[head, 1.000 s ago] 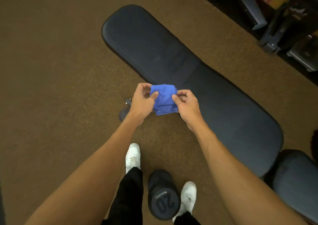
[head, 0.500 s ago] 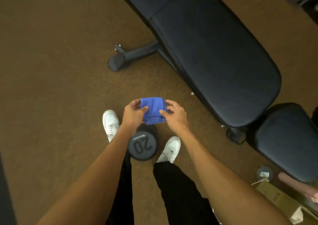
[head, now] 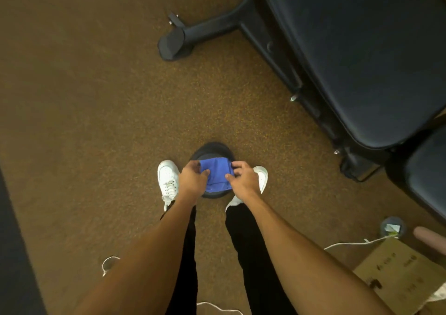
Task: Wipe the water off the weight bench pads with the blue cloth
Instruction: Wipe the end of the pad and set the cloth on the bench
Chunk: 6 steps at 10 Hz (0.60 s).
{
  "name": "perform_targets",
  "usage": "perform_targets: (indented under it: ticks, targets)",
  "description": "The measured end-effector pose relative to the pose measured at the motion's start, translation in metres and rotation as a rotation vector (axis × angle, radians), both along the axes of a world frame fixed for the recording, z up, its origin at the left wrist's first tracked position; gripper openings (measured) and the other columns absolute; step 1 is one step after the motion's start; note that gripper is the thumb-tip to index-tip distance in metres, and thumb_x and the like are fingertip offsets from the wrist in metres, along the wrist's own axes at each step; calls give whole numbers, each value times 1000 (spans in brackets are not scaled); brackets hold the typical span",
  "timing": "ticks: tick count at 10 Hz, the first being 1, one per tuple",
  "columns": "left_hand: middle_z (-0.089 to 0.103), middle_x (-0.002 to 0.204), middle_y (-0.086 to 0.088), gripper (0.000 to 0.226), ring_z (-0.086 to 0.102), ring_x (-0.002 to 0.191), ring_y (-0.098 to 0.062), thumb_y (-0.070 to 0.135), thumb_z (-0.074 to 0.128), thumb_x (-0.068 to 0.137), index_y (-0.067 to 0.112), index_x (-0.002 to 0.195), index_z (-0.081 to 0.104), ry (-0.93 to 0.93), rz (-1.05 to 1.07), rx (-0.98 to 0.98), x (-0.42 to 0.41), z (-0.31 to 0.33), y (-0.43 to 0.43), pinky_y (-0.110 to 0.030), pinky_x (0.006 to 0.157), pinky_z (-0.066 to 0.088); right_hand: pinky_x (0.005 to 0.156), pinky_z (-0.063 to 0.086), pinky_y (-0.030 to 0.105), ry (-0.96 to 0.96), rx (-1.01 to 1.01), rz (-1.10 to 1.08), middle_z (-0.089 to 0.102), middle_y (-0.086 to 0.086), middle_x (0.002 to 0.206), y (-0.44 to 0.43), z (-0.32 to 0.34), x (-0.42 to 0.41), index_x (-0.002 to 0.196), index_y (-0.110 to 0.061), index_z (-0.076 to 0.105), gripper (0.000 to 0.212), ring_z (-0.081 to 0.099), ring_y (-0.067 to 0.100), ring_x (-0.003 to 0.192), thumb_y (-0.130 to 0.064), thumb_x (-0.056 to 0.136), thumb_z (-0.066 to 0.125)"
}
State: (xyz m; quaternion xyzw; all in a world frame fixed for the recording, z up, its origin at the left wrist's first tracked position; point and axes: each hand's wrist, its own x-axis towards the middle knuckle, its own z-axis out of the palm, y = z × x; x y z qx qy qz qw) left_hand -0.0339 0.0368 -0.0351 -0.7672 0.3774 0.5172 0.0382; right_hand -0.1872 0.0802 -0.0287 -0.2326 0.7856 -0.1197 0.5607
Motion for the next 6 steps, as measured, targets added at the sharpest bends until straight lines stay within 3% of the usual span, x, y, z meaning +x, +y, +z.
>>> perform_targets:
  ticks: [2, 4, 6]
  targets:
    - [70, 138, -13, 45, 64, 130, -32, 18, 73, 102, 6, 143, 61, -52, -25, 21, 10, -19, 8, -35, 107, 46, 89, 56, 30, 33, 38, -10, 74, 3, 117, 13, -22, 16, 135, -17, 61, 40, 70, 19, 106, -13, 97, 73]
    - [67, 140, -15, 47, 61, 133, -34, 22, 69, 104, 6, 147, 57, -80, -174, 27, 10, -16, 0, -37, 107, 46, 94, 59, 45, 116, 60, 35, 72, 0, 116, 10, -27, 23, 133, -25, 60, 40, 69, 22, 109, -19, 95, 74]
    - [64, 136, -17, 45, 60, 129, -35, 21, 67, 100, 7, 142, 58, -42, -240, 38, 17, 6, -15, -43, 109, 48, 95, 58, 43, 139, 74, 27, 72, 2, 109, 5, -10, 14, 130, -24, 62, 38, 68, 22, 108, -19, 93, 71]
